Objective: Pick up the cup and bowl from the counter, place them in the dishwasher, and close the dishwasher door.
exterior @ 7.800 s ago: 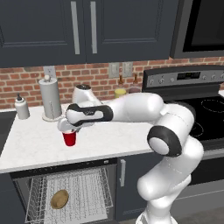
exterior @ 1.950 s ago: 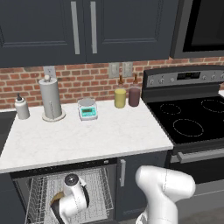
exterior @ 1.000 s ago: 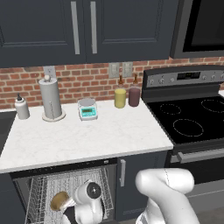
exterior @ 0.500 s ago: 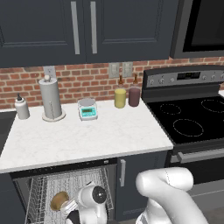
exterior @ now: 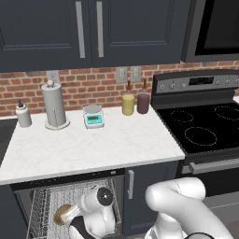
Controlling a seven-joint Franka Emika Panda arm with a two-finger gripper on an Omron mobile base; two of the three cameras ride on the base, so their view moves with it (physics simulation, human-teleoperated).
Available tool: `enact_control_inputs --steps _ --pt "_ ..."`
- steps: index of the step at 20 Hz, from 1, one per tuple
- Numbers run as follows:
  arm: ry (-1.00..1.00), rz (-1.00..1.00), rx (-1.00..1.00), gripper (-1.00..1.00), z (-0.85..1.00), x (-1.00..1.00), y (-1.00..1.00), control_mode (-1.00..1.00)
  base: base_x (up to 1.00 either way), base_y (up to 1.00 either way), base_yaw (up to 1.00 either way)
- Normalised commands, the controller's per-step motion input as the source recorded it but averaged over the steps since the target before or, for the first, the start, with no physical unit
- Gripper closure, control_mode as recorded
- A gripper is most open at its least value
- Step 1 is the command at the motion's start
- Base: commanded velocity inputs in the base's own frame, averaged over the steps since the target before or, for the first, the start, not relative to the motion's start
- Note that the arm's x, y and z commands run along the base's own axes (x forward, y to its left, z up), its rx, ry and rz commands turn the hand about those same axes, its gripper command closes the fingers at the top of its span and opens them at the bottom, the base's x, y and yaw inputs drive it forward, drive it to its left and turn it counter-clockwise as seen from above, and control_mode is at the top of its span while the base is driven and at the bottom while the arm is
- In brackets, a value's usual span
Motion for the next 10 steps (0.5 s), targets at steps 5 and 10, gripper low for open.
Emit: enact_control_inputs --steps 5,10 --pt "0.21 0.00 -0.01 -1.00 0.54 -0.21 0.13 -1.00 0.00 0.00 0.00" --pt "0.23 0.00 0.00 -1.00 0.60 -0.24 0.16 -1.00 0.00 0.00 0.00"
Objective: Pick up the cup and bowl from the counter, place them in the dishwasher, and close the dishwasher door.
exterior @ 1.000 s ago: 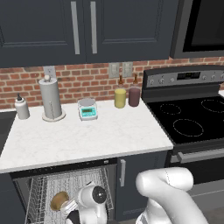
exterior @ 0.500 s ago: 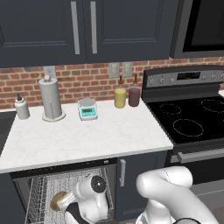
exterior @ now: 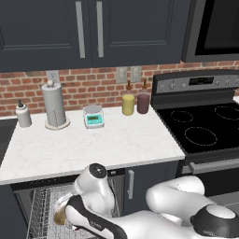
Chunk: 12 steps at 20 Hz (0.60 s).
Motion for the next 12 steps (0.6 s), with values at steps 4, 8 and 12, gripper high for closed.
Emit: enact_control_inputs --steps 4,8,12 --pt "0.09 0.00 -0.05 -1.00 0.54 -0.21 0.46 -1.00 0.00 0.00 0.00" --pt "0.02 0.00 -0.14 -1.00 0.31 -0.53 0.52 -1.00 0.00 0.00 0.00" --pt "-0.15 0.00 -0.30 -1.00 0.05 -0.83 0.67 -1.00 0.00 0.00 0.00"
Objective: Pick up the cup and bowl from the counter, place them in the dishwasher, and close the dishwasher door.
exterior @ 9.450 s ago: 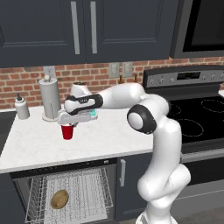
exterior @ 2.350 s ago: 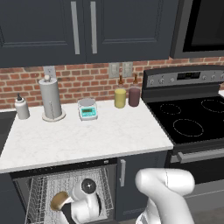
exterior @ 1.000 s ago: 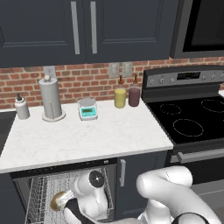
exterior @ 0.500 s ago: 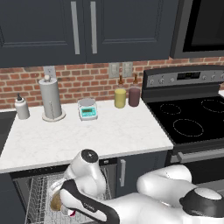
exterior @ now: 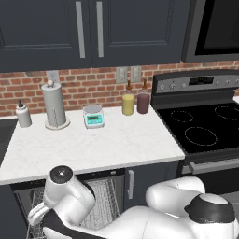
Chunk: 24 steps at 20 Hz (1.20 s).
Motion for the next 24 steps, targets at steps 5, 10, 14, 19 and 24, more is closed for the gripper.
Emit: enact_control_inputs --steps 5,10,14,19,24 --pt "-0.24 0.00 0.00 -1.00 -0.01 -0.93 -0.02 -1.00 0.00 0.00 0.00" --pt "-0.02 -0.02 0.00 -1.00 -0.02 -0.77 -0.25 -1.00 0.00 0.00 0.00" --pt "-0.07 -0.06 0.00 -1.00 -0.59 -0.62 -0.55 -1.00 0.00 0.00 0.00" --pt "-0.21 -0.01 -0.01 -1.00 -0.58 -0.30 -0.18 -1.00 0.00 0.00 0.00" --pt "-0.22 -0.13 -0.08 -1.00 -0.56 0.00 0.00 -1.00 0.00 0.00 0.00"
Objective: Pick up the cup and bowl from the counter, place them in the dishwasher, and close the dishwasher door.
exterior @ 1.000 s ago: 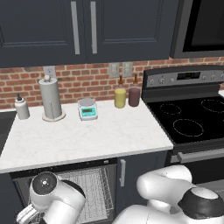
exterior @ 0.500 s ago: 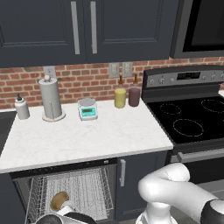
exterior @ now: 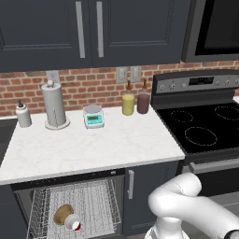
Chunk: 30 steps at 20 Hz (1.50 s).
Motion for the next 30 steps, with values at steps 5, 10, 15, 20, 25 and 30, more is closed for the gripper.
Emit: enact_control_inputs --steps 5,10,15,20,25,30 --pt "-0.17 -0.17 -0.01 -1.00 -0.62 0.00 -0.08 -1.00 0.00 0.00 0.00" --pt "-0.02 -0.10 -0.04 -1.00 -0.46 -0.01 -0.01 -1.00 0.00 0.00 0.00" --pt "-0.04 -0.05 -0.03 -1.00 -0.56 -0.01 0.00 -1.00 0.00 0.00 0.00" --pt "-0.14 -0.02 0.00 -1.00 -0.63 0.00 0.00 -1.00 0.00 0.00 0.00" --pt "-0.41 0.00 0.00 -1.00 -0.76 0.00 0.00 -1.00 0.00 0.00 0.00" --pt "-0.30 0.00 -0.01 -1.00 -0.62 0.00 0.00 -1.00 0.00 0.00 0.00"
